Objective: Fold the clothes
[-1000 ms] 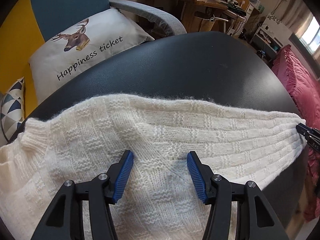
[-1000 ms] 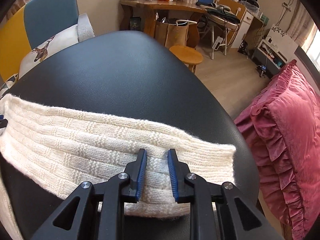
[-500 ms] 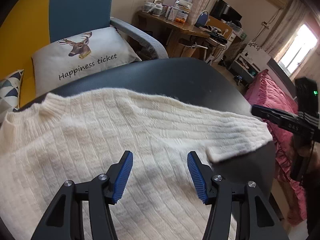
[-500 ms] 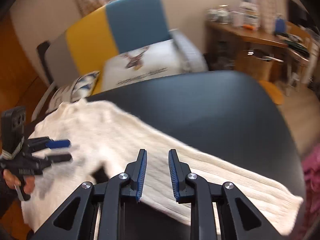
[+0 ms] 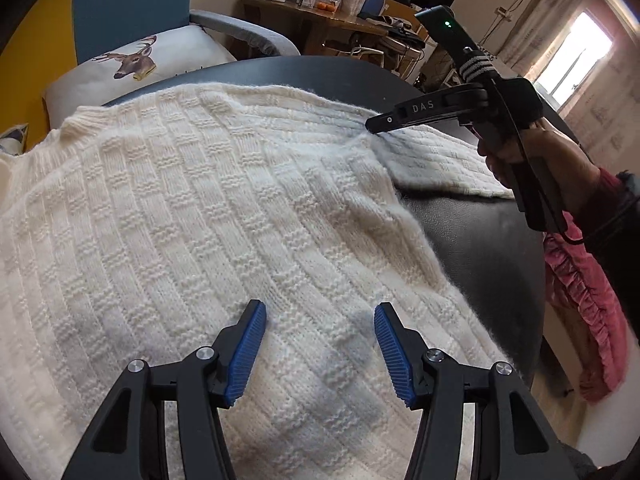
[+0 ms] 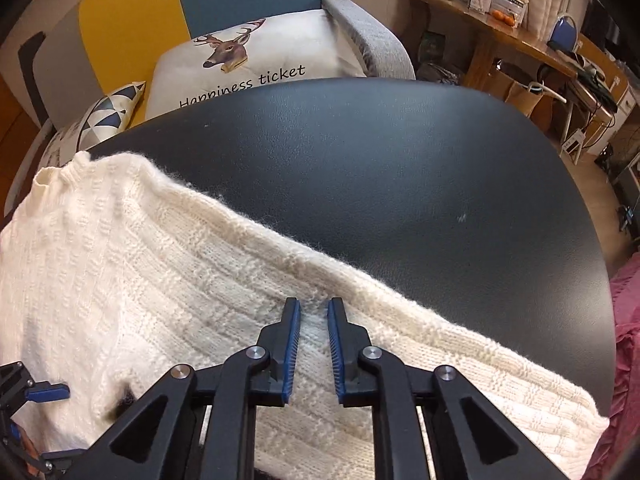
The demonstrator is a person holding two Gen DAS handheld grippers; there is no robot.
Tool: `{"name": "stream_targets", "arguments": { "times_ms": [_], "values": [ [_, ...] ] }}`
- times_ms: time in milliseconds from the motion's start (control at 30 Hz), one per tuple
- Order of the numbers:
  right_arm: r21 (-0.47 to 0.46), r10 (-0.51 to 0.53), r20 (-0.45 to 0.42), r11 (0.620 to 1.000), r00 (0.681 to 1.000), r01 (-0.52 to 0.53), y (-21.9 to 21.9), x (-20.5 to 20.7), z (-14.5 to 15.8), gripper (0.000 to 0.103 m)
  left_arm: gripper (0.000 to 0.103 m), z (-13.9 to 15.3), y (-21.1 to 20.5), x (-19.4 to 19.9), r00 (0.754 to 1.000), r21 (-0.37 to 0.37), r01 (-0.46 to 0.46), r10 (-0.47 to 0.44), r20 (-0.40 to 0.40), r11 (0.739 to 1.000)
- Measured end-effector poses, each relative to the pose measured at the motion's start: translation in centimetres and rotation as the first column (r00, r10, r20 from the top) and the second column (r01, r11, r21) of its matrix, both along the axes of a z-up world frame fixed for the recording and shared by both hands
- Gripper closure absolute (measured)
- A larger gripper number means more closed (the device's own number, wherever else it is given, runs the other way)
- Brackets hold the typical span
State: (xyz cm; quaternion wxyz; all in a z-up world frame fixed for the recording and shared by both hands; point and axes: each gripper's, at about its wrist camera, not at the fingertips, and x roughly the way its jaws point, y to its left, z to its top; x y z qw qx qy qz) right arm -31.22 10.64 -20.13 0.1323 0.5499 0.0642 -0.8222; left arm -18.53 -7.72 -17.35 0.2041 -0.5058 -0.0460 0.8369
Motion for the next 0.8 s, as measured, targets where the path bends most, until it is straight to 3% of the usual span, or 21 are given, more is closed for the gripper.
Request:
{"name": "stream_targets", "arguments": {
  "times_ms": [100, 233, 333, 433, 533, 600, 800],
  "values": [
    [0.048, 0.023, -0.031, 0.999, 0.999, -0.021, -0.4, -0.2, 0.0, 0.091, 0.046, 0.0, 0.3, 0.5, 1.000, -0.012, -0.002, 0.002, -0.011, 1.000],
    [0.153, 0.094, -0.074, 0.985, 0.993, -0.082, -1.6, -0.8, 0.0, 0.091, 0.046, 0.1, -0.8, 1.0, 0.999, 0.047, -0.032, 0.031, 0.012, 0.998],
    [0.171, 0.103, -0.081, 0.981, 0.991, -0.088, -1.8, -0.7, 0.4, 0.089, 0.046, 0.3, -1.9, 1.7, 0.998, 0.076, -0.062, 0.061, 0.019, 0.995],
    [0.085, 0.044, -0.082, 0.996, 0.996, -0.037, -0.1, 0.2, 2.2, 0.088, 0.046, 0.6, -2.9, 2.4, 0.996, 0.102, -0.093, 0.090, 0.025, 0.991],
    [-0.006, -0.091, -0.064, 0.996, 0.994, 0.090, 4.2, 1.6, 3.6, 0.088, 0.046, 0.9, -3.9, 3.2, 0.992, 0.127, -0.123, 0.120, 0.032, 0.984],
    [-0.015, -0.180, -0.049, 0.984, 0.982, 0.179, 7.4, 2.4, 3.9, 0.088, 0.046, 1.3, -4.7, 4.1, 0.990, 0.120, -0.139, 0.138, 0.018, 0.983],
    [0.088, -0.351, -0.016, 0.932, 0.936, 0.351, 14.1, 2.7, 1.4, 0.088, 0.046, 1.1, -8.2, 8.0, 0.976, 0.078, -0.220, 0.218, 0.024, 0.972]
  ]
}}
